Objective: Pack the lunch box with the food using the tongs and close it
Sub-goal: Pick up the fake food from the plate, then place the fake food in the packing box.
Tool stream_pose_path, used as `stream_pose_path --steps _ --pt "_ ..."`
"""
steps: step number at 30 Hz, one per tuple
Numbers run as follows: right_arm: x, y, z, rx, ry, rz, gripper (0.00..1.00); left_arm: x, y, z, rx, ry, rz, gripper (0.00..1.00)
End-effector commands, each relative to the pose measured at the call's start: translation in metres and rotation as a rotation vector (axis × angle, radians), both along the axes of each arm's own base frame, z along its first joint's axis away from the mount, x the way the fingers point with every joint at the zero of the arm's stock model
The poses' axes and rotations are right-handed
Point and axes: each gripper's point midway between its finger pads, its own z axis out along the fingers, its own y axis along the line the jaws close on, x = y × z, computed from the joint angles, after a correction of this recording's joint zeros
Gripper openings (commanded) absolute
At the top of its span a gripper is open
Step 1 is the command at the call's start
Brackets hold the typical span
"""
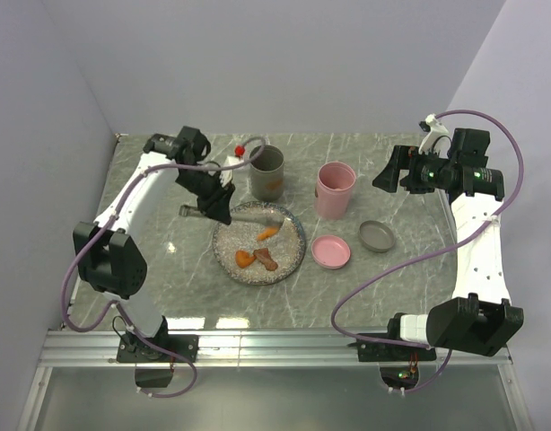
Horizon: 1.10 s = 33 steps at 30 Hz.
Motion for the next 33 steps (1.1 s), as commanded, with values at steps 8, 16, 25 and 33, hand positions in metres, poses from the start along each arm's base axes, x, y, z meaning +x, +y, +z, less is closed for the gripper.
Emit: stream_pose_path --steps 8,16,25,33 --pt "0.001 0.006 0.013 0.01 -0.04 0.032 1.0 0.06 -0.03 0.104 -0.154 -0.193 0.156 0.02" --pt "0.0 0.005 0.014 0.006 -0.039 0.031 1.0 0.14 -0.035 0.122 -0.174 -0.341 0.304 0.01" --pt "0.001 0.006 0.008 0.011 -0.032 0.031 1.0 0.184 -0.027 0.118 -0.183 -0.408 0.424 0.01" --pt "0.002 0.006 0.005 0.016 -0.025 0.031 1.0 0.193 -0.018 0.095 -0.146 -0.39 0.443 0.02"
